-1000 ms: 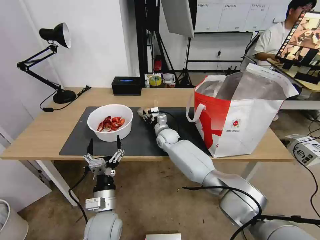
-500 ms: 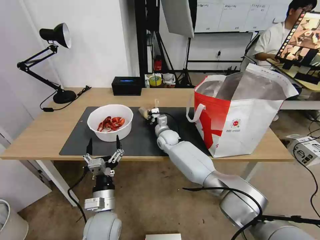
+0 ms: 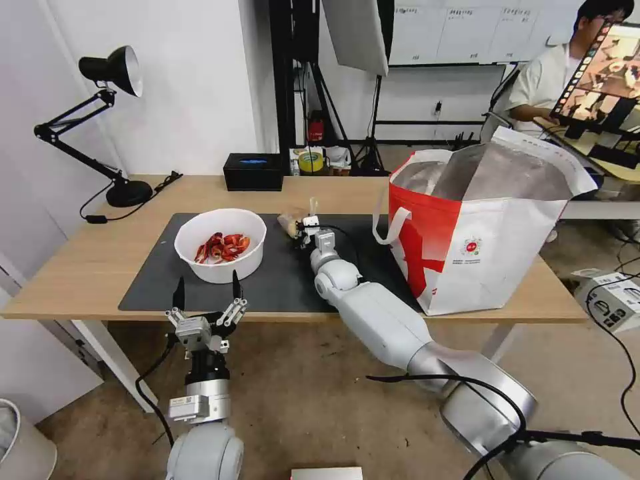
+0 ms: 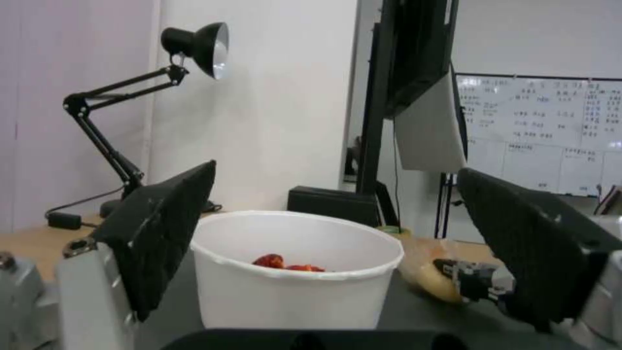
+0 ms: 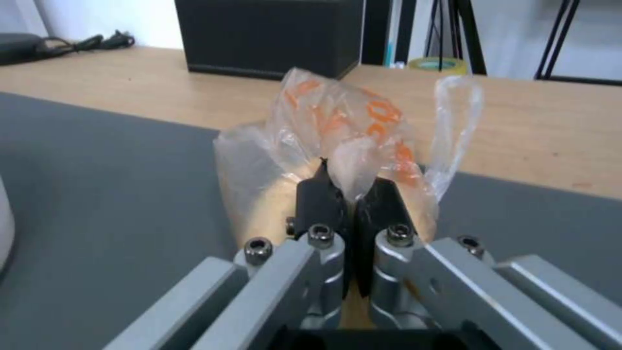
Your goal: Pick up the trash from the table and place it into the takeout bag.
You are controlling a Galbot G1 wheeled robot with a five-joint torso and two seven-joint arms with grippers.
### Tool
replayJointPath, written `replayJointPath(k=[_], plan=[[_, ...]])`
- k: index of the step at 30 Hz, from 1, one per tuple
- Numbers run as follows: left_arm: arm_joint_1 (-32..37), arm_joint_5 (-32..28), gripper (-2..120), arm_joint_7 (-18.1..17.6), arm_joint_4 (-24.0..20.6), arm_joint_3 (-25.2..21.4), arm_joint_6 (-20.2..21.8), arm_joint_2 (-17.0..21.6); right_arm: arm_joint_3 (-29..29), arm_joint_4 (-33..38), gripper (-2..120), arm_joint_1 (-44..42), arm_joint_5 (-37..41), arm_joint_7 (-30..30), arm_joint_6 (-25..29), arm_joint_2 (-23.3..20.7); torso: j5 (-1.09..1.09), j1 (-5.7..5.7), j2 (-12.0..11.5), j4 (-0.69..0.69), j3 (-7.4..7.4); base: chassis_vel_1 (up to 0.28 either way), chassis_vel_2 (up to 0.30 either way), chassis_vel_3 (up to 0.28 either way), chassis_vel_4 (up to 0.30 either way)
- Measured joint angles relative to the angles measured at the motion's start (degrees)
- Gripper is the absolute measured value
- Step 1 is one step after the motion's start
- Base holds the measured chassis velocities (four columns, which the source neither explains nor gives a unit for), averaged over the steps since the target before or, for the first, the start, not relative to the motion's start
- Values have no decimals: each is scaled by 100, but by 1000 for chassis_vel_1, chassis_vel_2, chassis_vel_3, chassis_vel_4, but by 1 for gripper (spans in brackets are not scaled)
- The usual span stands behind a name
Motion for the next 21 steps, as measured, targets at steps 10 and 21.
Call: replayJointPath(k=[10,21], plan=[[-22,-5,100,-1,0,-12,-3,2,-91,511,0,30,-2,43,13,-120,0,0,0,0,0,0,0,0,0],[-45,-111,100,-3,-60,-36,-3,71,-477,1728,0,252,104,297,-9,-548,0,0,0,-1,-1,0,0,0,0]])
